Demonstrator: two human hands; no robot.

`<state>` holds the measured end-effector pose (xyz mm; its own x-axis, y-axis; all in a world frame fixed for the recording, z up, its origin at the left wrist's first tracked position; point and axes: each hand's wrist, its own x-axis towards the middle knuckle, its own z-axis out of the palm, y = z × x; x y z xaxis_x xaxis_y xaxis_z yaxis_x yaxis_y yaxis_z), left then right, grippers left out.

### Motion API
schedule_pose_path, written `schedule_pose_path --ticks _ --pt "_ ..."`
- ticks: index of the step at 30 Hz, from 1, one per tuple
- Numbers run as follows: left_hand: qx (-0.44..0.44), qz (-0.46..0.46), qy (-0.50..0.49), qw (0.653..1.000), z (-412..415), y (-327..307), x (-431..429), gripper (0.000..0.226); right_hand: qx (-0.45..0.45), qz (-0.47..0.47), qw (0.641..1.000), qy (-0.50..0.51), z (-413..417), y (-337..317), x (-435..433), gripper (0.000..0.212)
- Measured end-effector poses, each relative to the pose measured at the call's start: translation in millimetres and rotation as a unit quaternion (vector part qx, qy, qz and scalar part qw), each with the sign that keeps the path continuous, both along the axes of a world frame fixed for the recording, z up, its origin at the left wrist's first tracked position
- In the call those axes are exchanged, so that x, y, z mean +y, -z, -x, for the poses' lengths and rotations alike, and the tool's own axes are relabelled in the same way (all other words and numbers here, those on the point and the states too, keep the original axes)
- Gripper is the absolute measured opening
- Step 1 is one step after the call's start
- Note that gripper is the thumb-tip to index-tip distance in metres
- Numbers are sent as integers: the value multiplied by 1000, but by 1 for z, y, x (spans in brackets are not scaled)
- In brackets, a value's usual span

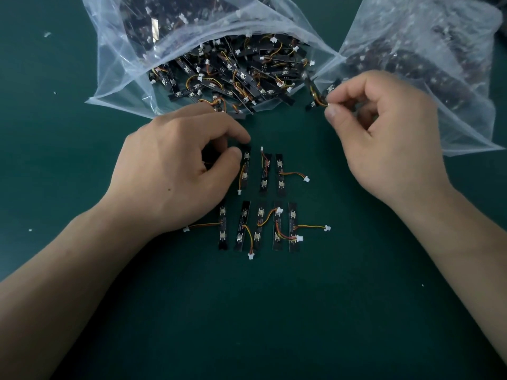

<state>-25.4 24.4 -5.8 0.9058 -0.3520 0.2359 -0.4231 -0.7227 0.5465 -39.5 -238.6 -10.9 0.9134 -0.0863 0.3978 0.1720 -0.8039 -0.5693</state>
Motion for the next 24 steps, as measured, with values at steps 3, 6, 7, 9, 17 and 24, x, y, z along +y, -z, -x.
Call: schedule_pose_path --ticks 3,6,7,9,17,24 --pt "-1 -1 0 1000 0 0 0 23 -18 -44 999 2 0 -1 0 18" --pt "-2 0 0 1000 1 0 0 23 -63 -96 993 8 -2 -4 -1 17" --pt "-2 0 0 1000 1 0 0 23 -67 -99 993 6 -2 -4 0 16" --pt "-2 -1 0 1000 1 -1 0 23 -68 -98 993 1 -2 -3 0 13" --pt "0 -2 3 1000 1 -2 0 23 -75 -144 984 -73 1 -3 -2 18" --pt "3 -5 3 1000 2 -2 -1 23 45 -65 986 -144 5 0 1 22"
